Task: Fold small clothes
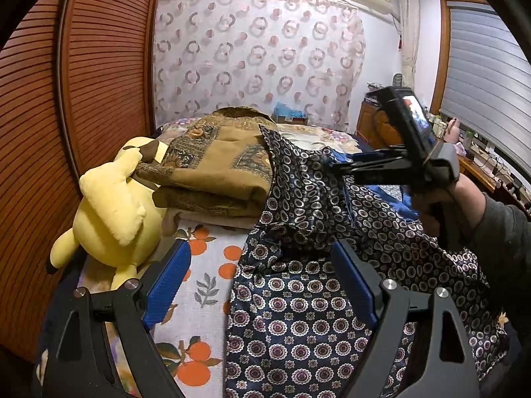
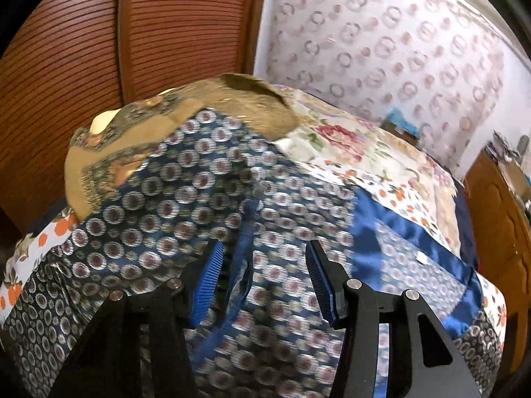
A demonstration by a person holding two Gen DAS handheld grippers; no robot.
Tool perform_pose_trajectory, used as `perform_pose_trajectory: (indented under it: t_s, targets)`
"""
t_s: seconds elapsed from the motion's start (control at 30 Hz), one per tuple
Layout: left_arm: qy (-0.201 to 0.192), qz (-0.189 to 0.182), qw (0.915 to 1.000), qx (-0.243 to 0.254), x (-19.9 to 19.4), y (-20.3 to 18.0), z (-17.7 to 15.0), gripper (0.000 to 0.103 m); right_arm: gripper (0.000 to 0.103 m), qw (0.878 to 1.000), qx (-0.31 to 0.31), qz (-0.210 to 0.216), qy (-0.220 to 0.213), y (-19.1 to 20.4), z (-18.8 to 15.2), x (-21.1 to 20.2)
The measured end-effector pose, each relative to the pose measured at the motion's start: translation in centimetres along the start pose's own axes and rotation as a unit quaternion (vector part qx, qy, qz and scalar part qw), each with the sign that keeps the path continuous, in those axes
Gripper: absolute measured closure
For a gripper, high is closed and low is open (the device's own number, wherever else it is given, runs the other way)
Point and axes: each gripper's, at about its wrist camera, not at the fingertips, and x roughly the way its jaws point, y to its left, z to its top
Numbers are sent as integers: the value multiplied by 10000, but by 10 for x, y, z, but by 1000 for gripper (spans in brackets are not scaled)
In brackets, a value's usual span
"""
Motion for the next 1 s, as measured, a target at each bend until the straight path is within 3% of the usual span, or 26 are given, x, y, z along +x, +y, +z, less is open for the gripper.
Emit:
perform_pose_trajectory:
  t_s: [0.1, 0.27, 0.5, 0.73, 1.0]
  targets:
    - [22, -14, 10000, 24, 4, -4, 1, 16, 49, 9998, 129, 114, -81, -9, -4, -13]
    - [94, -39, 9999, 101, 12, -13, 2, 16, 39, 9986, 242, 462, -126, -27, -40, -33]
    - [247, -56, 9995, 176, 20, -22, 1, 16, 39, 9966, 290, 670, 388, -40, -70, -16]
    - [277, -97, 9992, 265, 19, -30, 1, 16, 37, 9966, 252, 649, 452, -42, -74, -2]
    - [350, -160, 9989, 260, 22, -37, -4, 16, 13, 9971, 260, 553, 444, -40, -85, -4]
